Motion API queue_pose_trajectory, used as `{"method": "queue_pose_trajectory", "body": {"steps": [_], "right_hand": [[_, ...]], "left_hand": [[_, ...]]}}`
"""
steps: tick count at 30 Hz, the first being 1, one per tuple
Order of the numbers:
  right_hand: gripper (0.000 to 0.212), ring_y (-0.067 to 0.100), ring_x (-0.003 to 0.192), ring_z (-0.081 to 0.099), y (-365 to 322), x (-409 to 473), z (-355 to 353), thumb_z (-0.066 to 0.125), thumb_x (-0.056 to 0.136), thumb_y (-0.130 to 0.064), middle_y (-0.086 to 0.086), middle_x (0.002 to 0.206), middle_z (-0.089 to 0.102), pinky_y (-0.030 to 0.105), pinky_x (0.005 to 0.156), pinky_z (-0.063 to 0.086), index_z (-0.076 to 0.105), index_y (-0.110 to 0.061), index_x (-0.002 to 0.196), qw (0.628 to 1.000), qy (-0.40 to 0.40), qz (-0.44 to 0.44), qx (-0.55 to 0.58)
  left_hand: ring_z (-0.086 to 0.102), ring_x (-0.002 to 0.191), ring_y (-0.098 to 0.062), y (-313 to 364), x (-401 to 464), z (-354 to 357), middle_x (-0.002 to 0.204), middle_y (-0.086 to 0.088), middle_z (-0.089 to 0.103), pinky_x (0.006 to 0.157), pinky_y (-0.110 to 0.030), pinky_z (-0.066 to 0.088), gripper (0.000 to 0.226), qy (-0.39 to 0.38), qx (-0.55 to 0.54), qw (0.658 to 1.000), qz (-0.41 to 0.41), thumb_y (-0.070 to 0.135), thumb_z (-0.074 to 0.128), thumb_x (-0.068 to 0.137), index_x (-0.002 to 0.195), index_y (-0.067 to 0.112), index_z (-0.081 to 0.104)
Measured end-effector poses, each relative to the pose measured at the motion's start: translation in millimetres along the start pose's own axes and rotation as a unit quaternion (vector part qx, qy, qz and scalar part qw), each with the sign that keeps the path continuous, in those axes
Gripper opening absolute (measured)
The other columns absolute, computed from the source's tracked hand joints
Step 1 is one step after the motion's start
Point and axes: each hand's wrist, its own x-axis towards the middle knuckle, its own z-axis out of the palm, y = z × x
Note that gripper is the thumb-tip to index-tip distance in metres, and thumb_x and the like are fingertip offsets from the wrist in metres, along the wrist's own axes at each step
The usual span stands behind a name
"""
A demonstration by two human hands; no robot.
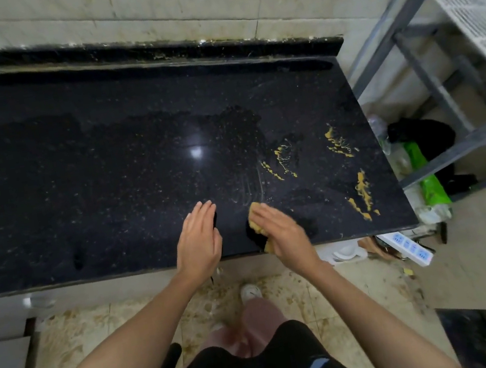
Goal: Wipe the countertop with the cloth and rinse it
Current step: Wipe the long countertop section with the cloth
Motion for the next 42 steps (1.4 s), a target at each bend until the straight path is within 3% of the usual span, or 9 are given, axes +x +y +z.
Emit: {"method": "queue_pose_trajectory", "body": {"steps": [7,11,17,20,25,29,33,36,42], "right_hand": [[0.051,0.023,0.118,0.056,-24,15,20,0.038,0.074,-0.009,0.009,0.126,0.060,0.038,0.104,0.039,0.062,-0.008,0.119,0.996,-0.073,-0.046,-0.031],[0.052,0.027,0.126,0.047,37,0,-12,0.051,0.076,-0.004,0.011,0.135,0.052,0.027,0.113,0.020,0.055,-0.005,0.128,0.996,-0.055,0.058,-0.034],[0.040,0.029,0.134,0.037,68,11,-22,0.043,0.093,-0.005,0.012,0.141,0.045,0.037,0.113,0.026,0.048,-0.005,0.133,0.971,0.011,0.227,-0.077],[0.037,0.032,0.106,0.055,17,36,1,0.059,0.071,-0.014,0.009,0.113,0.056,0.040,0.091,0.045,0.056,-0.010,0.108,0.985,-0.020,0.140,-0.094],[0.047,0.024,0.122,0.052,-41,61,39,0.052,0.077,-0.017,0.011,0.129,0.058,0.037,0.105,0.036,0.059,-0.005,0.122,0.997,-0.064,-0.046,-0.025],[0.071,0.029,0.127,0.047,10,71,14,0.071,0.056,-0.005,0.011,0.134,0.053,0.039,0.108,0.036,0.055,-0.010,0.125,0.995,-0.072,0.025,-0.061],[0.065,0.027,0.136,0.034,26,77,-4,0.069,0.072,-0.004,0.006,0.142,0.043,0.033,0.113,0.024,0.045,-0.009,0.133,0.986,-0.038,0.152,-0.063],[0.058,0.031,0.119,0.051,-15,75,18,0.074,0.058,-0.007,0.010,0.123,0.058,0.036,0.105,0.036,0.058,-0.007,0.113,0.994,-0.039,0.077,-0.073],[0.062,0.031,0.122,0.052,-13,91,27,0.066,0.060,0.000,0.017,0.129,0.056,0.039,0.107,0.033,0.058,-0.001,0.121,0.997,-0.059,-0.024,-0.041]], "left_hand": [[0.014,0.142,-0.020,-6,2,8,0.153,-0.007,0.023,0.112,-0.029,0.006,0.068,-0.036,0.105,0.994,0.005,0.034,0.006,0.086,0.144,0.005,0.028],[0.022,0.140,-0.024,-5,2,7,0.150,-0.009,0.030,0.111,-0.033,0.011,0.062,-0.047,0.138,0.989,0.006,0.031,0.014,0.090,0.141,0.003,0.033],[0.027,0.139,-0.024,-5,3,8,0.147,-0.010,0.035,0.111,-0.035,0.021,0.060,-0.053,0.153,0.987,-0.004,0.031,0.016,0.091,0.139,0.002,0.038],[0.025,0.139,-0.024,-5,3,9,0.148,-0.010,0.033,0.111,-0.037,0.024,0.061,-0.052,0.144,0.988,-0.003,0.031,0.014,0.091,0.139,0.002,0.036],[0.035,0.135,-0.024,-1,5,7,0.144,-0.013,0.040,0.109,-0.035,0.025,0.059,-0.044,0.120,0.991,-0.032,0.028,0.021,0.089,0.136,-0.003,0.040],[0.031,0.137,-0.023,-2,3,6,0.146,-0.012,0.036,0.110,-0.034,0.023,0.060,-0.049,0.139,0.989,-0.020,0.029,0.019,0.090,0.137,-0.002,0.038],[0.035,0.135,-0.024,-1,3,6,0.144,-0.013,0.040,0.108,-0.035,0.025,0.058,-0.042,0.151,0.987,-0.022,0.028,0.022,0.090,0.135,-0.003,0.042],[0.042,0.131,-0.026,0,4,6,0.139,-0.015,0.045,0.106,-0.036,0.032,0.056,-0.044,0.150,0.987,-0.022,0.026,0.026,0.088,0.131,-0.004,0.047],[0.040,0.131,-0.025,-2,4,7,0.140,-0.015,0.045,0.109,-0.033,0.026,0.056,-0.033,0.148,0.988,-0.015,0.025,0.028,0.088,0.132,-0.004,0.046]]}}
